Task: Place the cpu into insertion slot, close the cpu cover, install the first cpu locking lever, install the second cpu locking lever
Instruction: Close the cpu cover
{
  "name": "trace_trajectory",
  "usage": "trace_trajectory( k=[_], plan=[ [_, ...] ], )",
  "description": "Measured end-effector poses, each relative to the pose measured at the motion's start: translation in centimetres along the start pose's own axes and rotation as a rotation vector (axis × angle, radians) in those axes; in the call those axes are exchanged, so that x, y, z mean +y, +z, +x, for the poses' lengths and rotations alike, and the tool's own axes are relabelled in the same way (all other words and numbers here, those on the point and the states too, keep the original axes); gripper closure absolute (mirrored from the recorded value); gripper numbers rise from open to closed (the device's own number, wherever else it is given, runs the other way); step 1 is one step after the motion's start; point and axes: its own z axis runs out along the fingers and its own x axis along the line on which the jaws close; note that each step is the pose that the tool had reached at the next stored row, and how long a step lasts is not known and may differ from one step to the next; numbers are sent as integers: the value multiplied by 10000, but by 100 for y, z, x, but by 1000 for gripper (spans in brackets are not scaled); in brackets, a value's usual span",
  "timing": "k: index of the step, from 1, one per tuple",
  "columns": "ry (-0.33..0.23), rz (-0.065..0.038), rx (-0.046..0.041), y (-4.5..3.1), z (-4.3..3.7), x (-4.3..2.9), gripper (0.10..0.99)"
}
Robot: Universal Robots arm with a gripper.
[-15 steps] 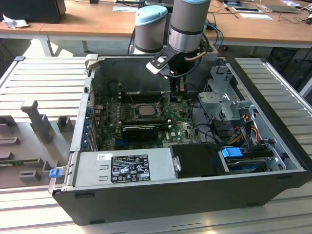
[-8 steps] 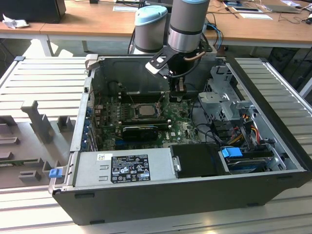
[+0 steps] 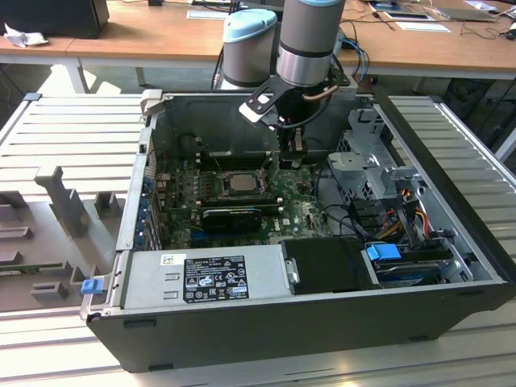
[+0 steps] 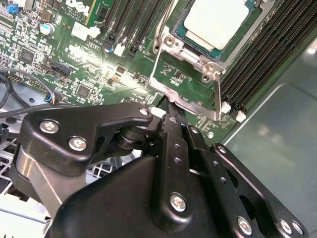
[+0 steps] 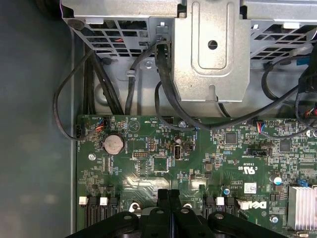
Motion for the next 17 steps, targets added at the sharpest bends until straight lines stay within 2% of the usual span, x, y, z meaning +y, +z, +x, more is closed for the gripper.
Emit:
trace_trajectory(
  k=[17],
  plan=[
    [0,0,0,0,0,-37,980]
  ],
)
